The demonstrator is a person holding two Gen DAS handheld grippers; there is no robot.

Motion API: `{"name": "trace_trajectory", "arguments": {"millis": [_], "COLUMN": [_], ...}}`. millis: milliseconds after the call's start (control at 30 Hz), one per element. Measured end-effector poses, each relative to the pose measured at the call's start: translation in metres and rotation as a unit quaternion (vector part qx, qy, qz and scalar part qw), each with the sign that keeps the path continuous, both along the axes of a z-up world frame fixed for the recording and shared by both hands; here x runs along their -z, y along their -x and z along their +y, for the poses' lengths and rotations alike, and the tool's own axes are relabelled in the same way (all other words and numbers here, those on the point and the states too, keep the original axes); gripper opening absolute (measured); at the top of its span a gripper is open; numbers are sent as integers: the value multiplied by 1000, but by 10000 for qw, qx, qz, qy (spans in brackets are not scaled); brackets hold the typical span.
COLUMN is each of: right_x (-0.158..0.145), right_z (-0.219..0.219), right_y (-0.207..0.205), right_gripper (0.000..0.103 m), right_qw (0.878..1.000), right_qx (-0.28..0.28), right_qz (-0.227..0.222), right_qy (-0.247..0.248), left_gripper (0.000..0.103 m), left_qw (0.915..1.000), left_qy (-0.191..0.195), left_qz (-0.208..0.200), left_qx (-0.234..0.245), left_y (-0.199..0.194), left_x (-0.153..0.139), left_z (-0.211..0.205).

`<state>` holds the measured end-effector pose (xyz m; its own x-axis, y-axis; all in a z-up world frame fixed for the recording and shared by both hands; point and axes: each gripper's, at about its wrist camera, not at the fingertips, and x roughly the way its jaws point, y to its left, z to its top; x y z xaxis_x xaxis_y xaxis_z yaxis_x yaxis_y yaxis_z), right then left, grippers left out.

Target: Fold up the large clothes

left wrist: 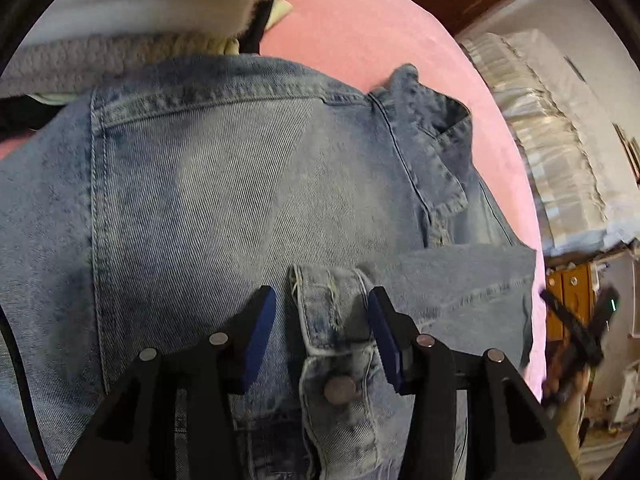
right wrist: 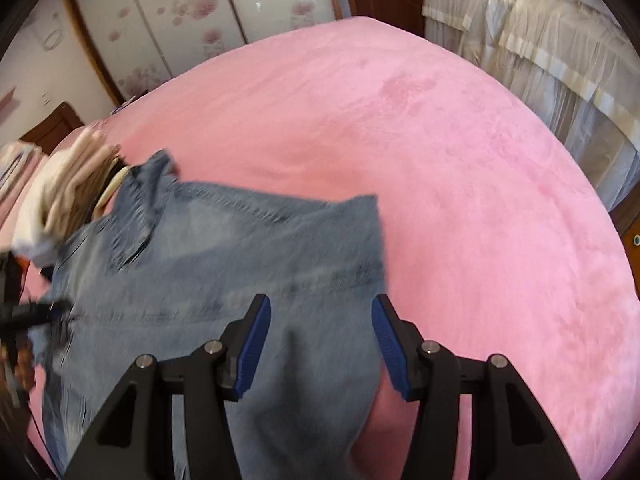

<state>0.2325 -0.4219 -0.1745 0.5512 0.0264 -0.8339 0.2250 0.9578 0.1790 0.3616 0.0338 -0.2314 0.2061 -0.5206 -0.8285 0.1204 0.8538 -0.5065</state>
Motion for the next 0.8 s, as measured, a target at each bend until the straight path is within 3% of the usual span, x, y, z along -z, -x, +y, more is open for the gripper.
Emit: {"name": "trace_trajectory", "arguments": {"millis": [133,300,367,433,467,500,533,600,700,800], "right_x": [15,35,37,40,41,42,41,35,20,25], "right_z": [-16,-27,-28,-29,-29,-27,-28,-26,-23,-26], "right_y": [-25,-38,-37,-37,-37,-37,-38,-35,-27,-28], "right_gripper": [53,53,53,53,50,29,19,13,11,11], "right_qw": [9995,9980,9977,9976,9976,9979,9983,9991,9993,9983], "right_qx": [153,184,192,190,185,185,203,223,275,508], "right_qz": [205,384,339,269,242,230,250,133,-249,-269], "right_qy": [-200,-475,-555,-610,-625,-577,-486,-341,-89,42], "left_gripper": [52,51,35,28,11,11,11,10,10,10], "left_qw": [9993,9988,9990,9992,9990,9984,9968,9901,9752,9732], "left_qy": [332,222,29,-108,-179,-271,-478,-868,-1178,-1333], "left_qz": [91,23,-50,-110,-234,-374,-564,-1051,-1846,-1856], "left_qx": [160,446,444,356,340,324,308,347,315,254], "left_y": [5,5,5,9,11,14,18,26,35,26], "left_x": [5,8,9,8,5,0,-7,-23,-49,-44], "left_z": [0,-15,-21,-22,-25,-29,-34,-46,-62,-66]}}
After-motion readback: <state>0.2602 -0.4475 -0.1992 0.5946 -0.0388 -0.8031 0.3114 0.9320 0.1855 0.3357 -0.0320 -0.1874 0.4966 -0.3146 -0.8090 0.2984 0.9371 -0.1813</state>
